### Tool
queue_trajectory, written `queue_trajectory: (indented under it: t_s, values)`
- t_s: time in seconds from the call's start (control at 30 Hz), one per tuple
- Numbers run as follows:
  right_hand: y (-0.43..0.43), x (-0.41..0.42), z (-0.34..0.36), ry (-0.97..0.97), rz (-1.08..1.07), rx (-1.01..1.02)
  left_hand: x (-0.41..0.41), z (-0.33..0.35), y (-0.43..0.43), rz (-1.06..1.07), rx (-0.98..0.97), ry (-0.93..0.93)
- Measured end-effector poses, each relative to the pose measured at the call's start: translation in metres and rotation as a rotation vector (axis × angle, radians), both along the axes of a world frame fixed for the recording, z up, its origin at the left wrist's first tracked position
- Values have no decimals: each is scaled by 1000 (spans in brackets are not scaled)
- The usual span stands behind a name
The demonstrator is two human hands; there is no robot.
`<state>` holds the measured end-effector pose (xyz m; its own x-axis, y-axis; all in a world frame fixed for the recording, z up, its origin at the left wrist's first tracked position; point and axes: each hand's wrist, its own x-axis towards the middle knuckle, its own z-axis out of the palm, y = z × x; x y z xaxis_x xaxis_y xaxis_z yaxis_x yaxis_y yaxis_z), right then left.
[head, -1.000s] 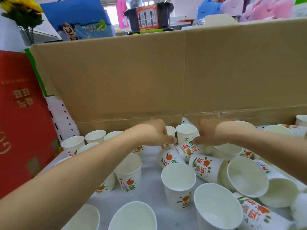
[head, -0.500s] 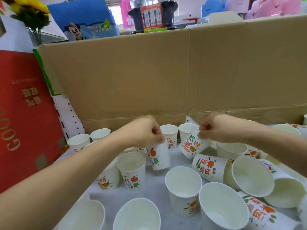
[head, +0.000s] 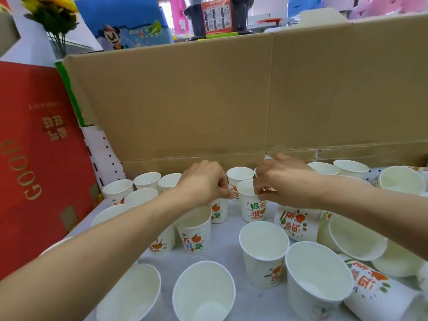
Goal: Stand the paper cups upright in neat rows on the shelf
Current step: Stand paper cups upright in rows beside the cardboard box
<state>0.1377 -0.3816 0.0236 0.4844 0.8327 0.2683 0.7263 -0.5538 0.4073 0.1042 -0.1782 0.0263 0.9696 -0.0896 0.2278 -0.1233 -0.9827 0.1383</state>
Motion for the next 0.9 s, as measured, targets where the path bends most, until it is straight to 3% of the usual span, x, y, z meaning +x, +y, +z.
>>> queue_trajectory:
  t_s: [0.1,0.2,0.33,0.43,0.67,0.9]
  values:
    - [-1,-4,3,44,-29,9,-2,1,-2,5,-19,15]
    - [-17,-12,21,140,-71,191,-10,9,-2,-24,-46,-83]
    - [-68,-32,49,435,-84,297,-27,20,-22,-392,-228,-91]
    - [-102,-51,56,617,-159,212,-30,18,-57,-634,-168,21]
    - [-117,-63,32,469,-302,115,-10,12,-110,-819,97,224]
    - [-123,-54,21,364,-363,93,-6,12,-115,-796,283,139]
